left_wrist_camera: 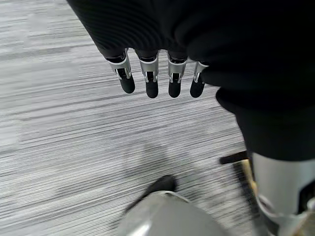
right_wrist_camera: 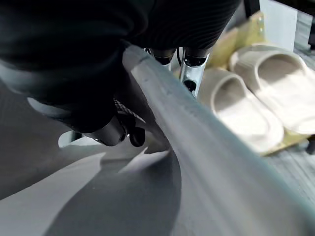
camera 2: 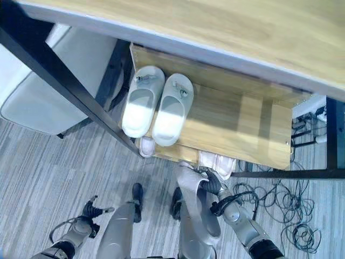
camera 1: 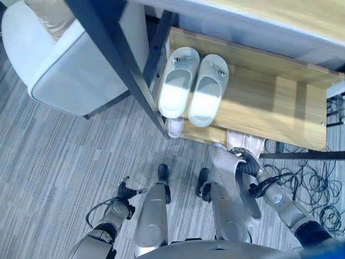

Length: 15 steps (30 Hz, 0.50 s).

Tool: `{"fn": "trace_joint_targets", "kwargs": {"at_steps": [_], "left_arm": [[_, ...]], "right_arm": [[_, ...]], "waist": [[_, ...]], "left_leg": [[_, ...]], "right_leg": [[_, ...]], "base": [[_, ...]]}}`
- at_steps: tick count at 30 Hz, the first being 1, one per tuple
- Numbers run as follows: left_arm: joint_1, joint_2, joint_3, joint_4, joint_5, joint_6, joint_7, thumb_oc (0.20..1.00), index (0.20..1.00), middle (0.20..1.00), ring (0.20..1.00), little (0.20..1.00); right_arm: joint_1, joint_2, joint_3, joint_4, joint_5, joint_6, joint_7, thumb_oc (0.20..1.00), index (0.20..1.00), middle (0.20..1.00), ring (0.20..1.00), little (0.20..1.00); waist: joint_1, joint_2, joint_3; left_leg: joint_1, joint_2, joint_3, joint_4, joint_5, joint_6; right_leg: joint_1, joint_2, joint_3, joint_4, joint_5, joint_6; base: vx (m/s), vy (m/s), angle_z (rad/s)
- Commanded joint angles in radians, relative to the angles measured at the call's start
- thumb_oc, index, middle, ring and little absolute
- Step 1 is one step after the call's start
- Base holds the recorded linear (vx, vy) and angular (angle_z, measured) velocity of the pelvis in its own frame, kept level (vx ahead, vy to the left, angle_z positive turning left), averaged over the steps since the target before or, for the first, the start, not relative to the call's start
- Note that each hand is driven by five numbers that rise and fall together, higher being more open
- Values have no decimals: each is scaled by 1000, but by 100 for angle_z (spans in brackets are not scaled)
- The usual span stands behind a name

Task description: Arrange the slippers neatly on the shoe rack.

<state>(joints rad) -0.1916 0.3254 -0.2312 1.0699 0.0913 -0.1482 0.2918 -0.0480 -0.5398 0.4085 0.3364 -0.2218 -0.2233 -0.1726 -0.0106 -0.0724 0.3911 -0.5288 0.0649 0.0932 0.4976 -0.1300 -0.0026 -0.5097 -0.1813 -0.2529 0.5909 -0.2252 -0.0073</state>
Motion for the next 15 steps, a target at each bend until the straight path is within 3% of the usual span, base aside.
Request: {"fn": "trace_joint_targets", "kwargs": {"at_steps": [1,2,3,9,10,11,14,15], "left_arm": [[69,7,-1,-36,-92,-44,42,1000,1000,1000,1000,1000],[73,20,0,-111,-125,-62,51,1000,1000,1000,1000,1000],[73,21,1,-112,-126,-61,51,1000,1000,1000,1000,1000],[145,26,38,-321,-278,-105,103,1000,1000,1000,1000,1000],[77,32,76,-146,-352,-110,47,1000,1000,1000,1000,1000],[-5,43,81,-81,-336,-107,85,1000,1000,1000,1000,1000],[-170,99,141,36,-447,-111,65,1000,1000,1000,1000,1000],[-172,99,143,37,-447,-111,64,1000,1000,1000,1000,1000]], "right_arm": [[19,-21,4,-77,-31,-29,-37,200,200,200,200,200],[0,-37,5,-77,-39,-23,-50,200,200,200,200,200],[0,-37,6,-76,-39,-23,-51,200,200,200,200,200],[-72,-88,-70,-149,-35,0,-125,200,200,200,200,200],[-127,-80,-56,-130,-11,-2,-122,200,200,200,200,200],[-159,-88,-73,-177,38,-11,-129,200,200,200,200,200],[-357,-130,-44,-228,25,-23,-155,200,200,200,200,200],[-359,-131,-43,-228,25,-22,-155,200,200,200,200,200]], "waist": [[10,-6,-72],[14,-5,-68],[13,-5,-72],[28,-3,-100],[20,-7,-108],[13,-14,-133],[-7,-15,-179],[-9,-16,-181]], "left_leg": [[-57,65,-54,56,-27,-32],[-106,71,-67,137,-82,-37],[-113,72,-67,142,-84,-37],[-465,89,-112,488,-207,-22],[-502,97,-116,529,-218,-27],[-592,100,-127,614,-247,-22],[-732,113,-137,796,-318,-14],[-739,113,-137,802,-321,-14]], "right_leg": [[29,-52,27,17,-4,73],[-24,-58,40,104,-55,70],[-30,-59,41,109,-57,70],[-369,-103,81,429,-201,20],[-418,-104,92,475,-219,15],[-514,-119,112,569,-247,9],[-681,-124,149,765,-313,-2],[-688,-124,150,771,-316,-1]], "base": [[39,-98,14],[53,-78,22],[35,-99,22],[-17,-76,5],[47,-61,11],[82,-14,8],[106,35,-6],[102,66,-15]]}}
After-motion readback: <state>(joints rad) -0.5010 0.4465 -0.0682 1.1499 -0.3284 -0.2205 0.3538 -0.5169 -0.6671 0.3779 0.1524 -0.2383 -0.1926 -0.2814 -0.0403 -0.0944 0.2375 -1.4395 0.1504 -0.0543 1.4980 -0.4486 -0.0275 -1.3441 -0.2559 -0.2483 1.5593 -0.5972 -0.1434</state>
